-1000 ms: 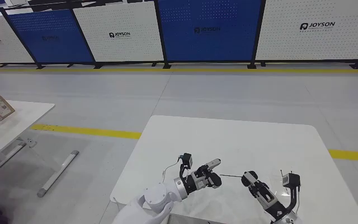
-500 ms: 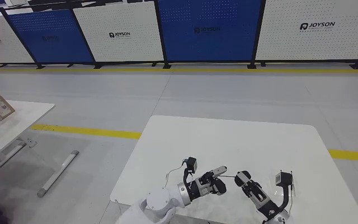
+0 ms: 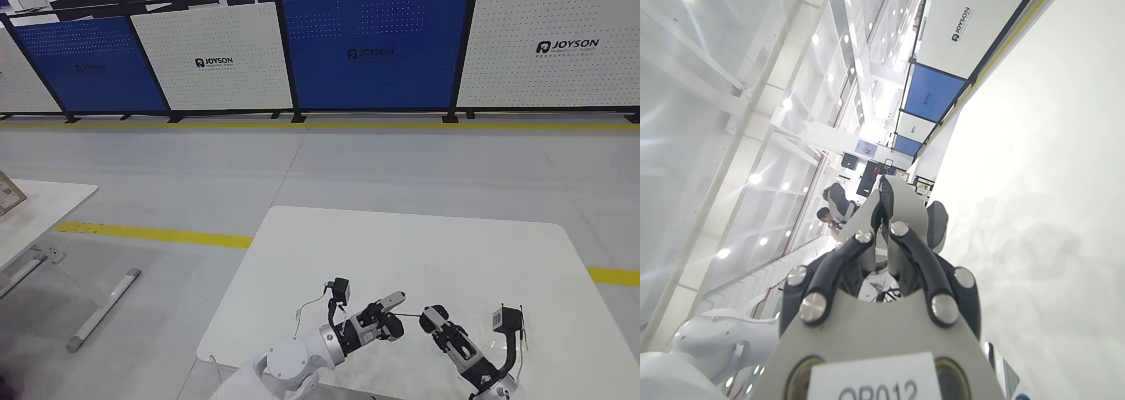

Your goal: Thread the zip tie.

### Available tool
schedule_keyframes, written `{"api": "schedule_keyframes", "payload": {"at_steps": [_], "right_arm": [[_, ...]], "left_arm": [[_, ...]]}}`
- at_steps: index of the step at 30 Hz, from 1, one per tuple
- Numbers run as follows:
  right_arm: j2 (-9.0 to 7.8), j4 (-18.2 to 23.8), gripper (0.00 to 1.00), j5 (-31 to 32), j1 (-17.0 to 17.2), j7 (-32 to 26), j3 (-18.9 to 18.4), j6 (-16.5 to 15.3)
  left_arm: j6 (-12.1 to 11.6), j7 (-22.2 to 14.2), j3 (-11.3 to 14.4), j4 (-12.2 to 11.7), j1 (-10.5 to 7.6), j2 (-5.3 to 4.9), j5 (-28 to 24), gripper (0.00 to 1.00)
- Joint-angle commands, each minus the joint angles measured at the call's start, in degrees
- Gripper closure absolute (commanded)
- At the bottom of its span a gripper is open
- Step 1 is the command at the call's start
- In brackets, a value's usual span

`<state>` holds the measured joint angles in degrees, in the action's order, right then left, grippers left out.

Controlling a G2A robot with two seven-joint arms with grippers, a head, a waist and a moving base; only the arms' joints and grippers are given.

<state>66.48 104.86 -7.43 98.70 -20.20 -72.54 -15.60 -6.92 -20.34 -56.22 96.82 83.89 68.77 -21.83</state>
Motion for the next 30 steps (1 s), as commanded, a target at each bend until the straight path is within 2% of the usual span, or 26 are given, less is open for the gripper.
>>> {"api": "schedule_keyframes", "payload": {"at_steps": [1, 9, 10, 11, 12, 13, 15, 17, 19, 20, 21, 23, 26, 28, 30], "right_arm": [[0.0, 0.0, 1.0, 0.0, 0.0, 0.0, 0.0, 0.0], [0.0, 0.0, 1.0, 0.0, 0.0, 0.0, 0.0, 0.0], [0.0, 0.0, 1.0, 0.0, 0.0, 0.0, 0.0, 0.0], [0.0, 0.0, 1.0, 0.0, 0.0, 0.0, 0.0, 0.0], [0.0, 0.0, 1.0, 0.0, 0.0, 0.0, 0.0, 0.0], [0.0, 0.0, 1.0, 0.0, 0.0, 0.0, 0.0, 0.0], [0.0, 0.0, 1.0, 0.0, 0.0, 0.0, 0.0, 0.0], [0.07, -0.1, 1.0, 0.4, -0.2, 0.8, 0.2, 0.7], [0.19, 0.0, 1.0, 1.6, -0.4, 2.6, 0.4, 1.6], [0.25, -0.1, 1.0, 2.0, -0.4, 3.5, 0.5, 2.0], [0.31, 0.0, 1.0, 3.0, -0.5, 4.6, 0.6, 2.5], [0.4, 0.1, 1.0, 3.9, -0.6, 5.5, 0.9, 3.1], [0.49, 0.2, 1.0, 4.5, -0.7, 5.7, 1.4, 3.5], [0.5, 0.3, 1.0, 3.8, -0.8, 4.5, 1.6, 3.6], [0.49, 0.2, 1.0, 3.3, -0.8, 3.8, 1.5, 3.5]], "left_arm": [[0.0, 0.4, 0.2, 0.1, 0.01, 0.05, 0.0, 0.0], [-1.6, -2.2, -0.1, 0.6, 0.44, -0.17, -1.0, 0.0], [-1.6, -2.6, -0.1, 0.7, 0.53, -0.22, -1.1, 0.11], [-1.6, -2.9, -0.2, 0.7, 0.61, -0.27, -1.2, 0.31], [-1.6, -3.0, -0.2, 0.7, 0.65, -0.29, -1.3, 0.4], [-1.5, -3.0, -0.2, 0.7, 0.67, -0.31, -1.4, 0.37], [-1.3, -2.9, 0.0, 0.5, 0.52, -0.29, -1.2, 0.37], [-1.2, -2.8, 0.2, 0.4, 0.36, -0.26, -1.1, 0.26], [-1.1, -2.6, 0.4, 0.2, 0.17, -0.22, -1.2, 0.22], [-1.1, -2.5, 0.5, 0.1, 0.11, -0.2, -1.3, 0.14], [-1.1, -2.4, 0.5, 0.0, 0.02, -0.18, -1.4, 0.13], [-1.1, -2.2, 0.6, -0.1, -0.1, -0.16, -1.5, 0.13], [-0.9, -1.8, 0.7, -0.4, -0.35, -0.14, -1.0, 0.2], [-0.5, -1.3, 0.9, -0.8, -0.56, -0.11, -0.6, 0.33], [-0.1, -0.4, 1.1, -1.1, -0.81, -0.05, 0.0, 0.38]]}}
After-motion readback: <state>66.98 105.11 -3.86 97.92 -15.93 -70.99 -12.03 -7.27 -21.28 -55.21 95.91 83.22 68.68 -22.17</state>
